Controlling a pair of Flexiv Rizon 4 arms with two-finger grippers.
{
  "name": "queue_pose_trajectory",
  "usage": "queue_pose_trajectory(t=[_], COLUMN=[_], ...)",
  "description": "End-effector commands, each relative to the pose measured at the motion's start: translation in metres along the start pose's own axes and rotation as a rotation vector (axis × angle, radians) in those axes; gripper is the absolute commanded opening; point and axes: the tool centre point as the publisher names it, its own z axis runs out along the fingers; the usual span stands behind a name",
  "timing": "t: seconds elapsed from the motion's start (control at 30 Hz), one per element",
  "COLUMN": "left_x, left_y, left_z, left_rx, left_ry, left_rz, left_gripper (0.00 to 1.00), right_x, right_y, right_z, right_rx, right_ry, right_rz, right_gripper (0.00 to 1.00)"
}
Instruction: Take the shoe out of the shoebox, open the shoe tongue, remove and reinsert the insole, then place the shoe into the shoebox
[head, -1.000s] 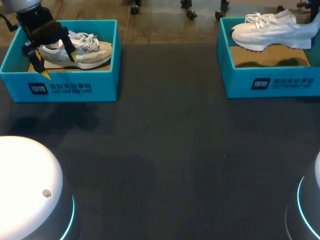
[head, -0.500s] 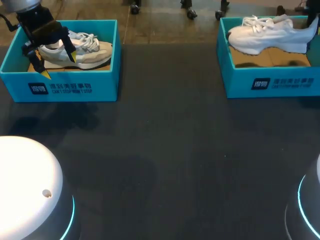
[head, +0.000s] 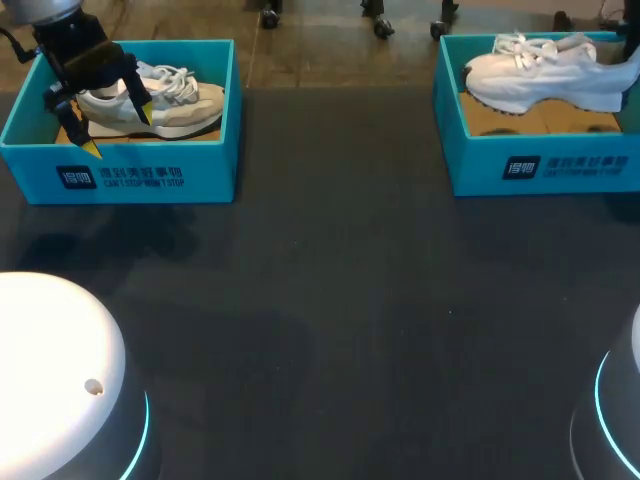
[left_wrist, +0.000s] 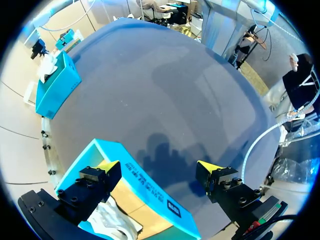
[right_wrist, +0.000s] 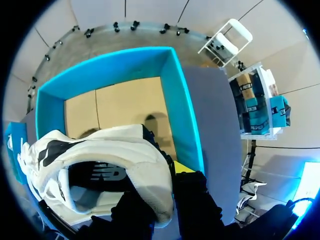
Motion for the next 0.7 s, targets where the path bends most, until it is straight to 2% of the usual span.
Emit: queue_pose_trajectory(t=[0.03, 0.4, 0.7], left_x=[0.001, 0.001, 0.001], left_y=[0.0, 0.0, 0.0], left_z=[0.0, 0.0, 0.0], left_rx=[-0.002, -0.002, -0.002], left_ry=[0.001, 0.001, 0.001], left_rz=[0.0, 0.0, 0.0], left_gripper=[1.0, 1.0, 1.0], right_x=[0.005, 0.008, -0.006], right_y=[0.002, 0.003, 0.003], right_z=[0.005, 0.007, 0.019], right_rx=[0.014, 0.038, 0.054], right_ry=[-0.006, -0.038, -0.044], right_rz=[0.002, 0.004, 0.028], right_gripper=[0.0, 0.0, 0.0])
